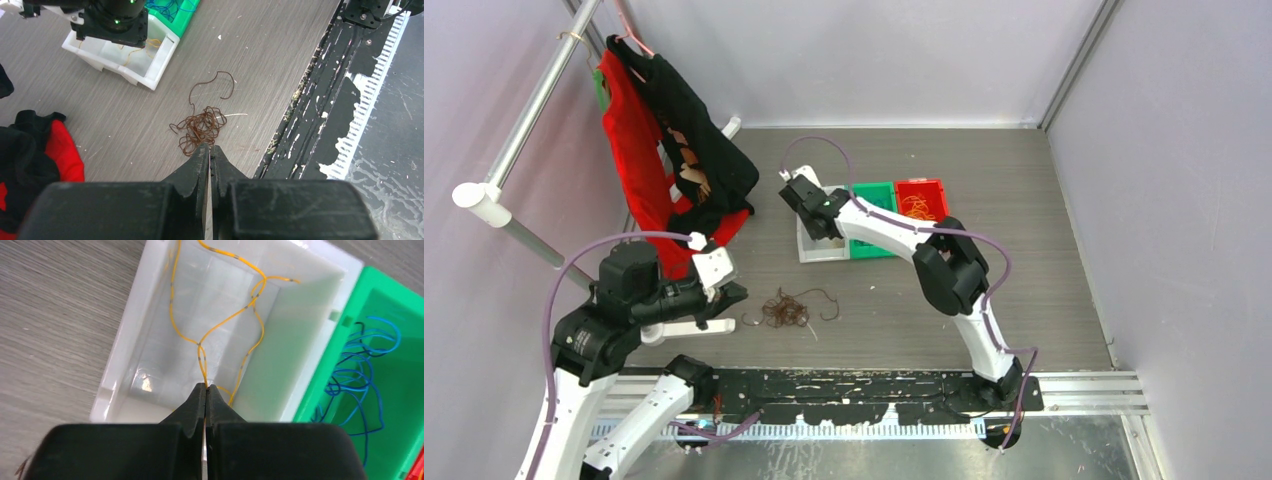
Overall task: Untangle the cables
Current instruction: Pick up the cable from the bin, then place the cable in the bin.
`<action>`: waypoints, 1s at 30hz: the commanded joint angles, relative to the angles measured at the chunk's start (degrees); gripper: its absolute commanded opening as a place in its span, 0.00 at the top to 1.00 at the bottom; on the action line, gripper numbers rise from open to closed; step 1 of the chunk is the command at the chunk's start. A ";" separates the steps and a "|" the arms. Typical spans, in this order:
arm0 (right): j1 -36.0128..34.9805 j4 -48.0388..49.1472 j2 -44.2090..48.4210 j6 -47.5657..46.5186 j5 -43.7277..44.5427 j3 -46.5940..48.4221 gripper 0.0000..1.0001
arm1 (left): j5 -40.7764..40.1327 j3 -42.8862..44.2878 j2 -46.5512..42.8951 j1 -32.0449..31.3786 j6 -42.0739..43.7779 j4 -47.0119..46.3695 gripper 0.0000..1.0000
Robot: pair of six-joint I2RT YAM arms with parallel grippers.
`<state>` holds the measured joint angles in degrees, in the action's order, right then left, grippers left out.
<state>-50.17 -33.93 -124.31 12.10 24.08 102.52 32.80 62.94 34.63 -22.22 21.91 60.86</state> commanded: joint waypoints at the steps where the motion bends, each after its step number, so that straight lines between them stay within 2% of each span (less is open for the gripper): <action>1: 1.89 2.57 12.78 -0.40 -1.54 1.94 0.99 | -0.27 2.44 0.37 0.16 0.91 -0.88 0.94; 9: 8.44 6.17 33.65 2.34 -10.09 0.12 0.99 | -0.28 3.13 0.98 0.17 1.26 -1.09 0.94; 15: 14.52 6.87 44.92 3.18 -10.31 -2.67 0.99 | -0.02 3.83 1.27 0.17 1.20 -0.94 0.93; 22: 19.83 5.27 51.87 0.88 -6.68 -8.22 0.99 | -0.06 4.77 1.58 0.18 0.93 -0.89 0.93; 30: 21.51 5.37 55.43 -0.09 -2.10 -17.81 0.99 | -0.04 5.34 1.81 0.16 0.97 -0.23 0.92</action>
<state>-29.26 -29.28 -71.92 13.37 18.22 87.09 32.56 66.08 35.86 -22.22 22.92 61.25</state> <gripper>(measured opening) 0.036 0.077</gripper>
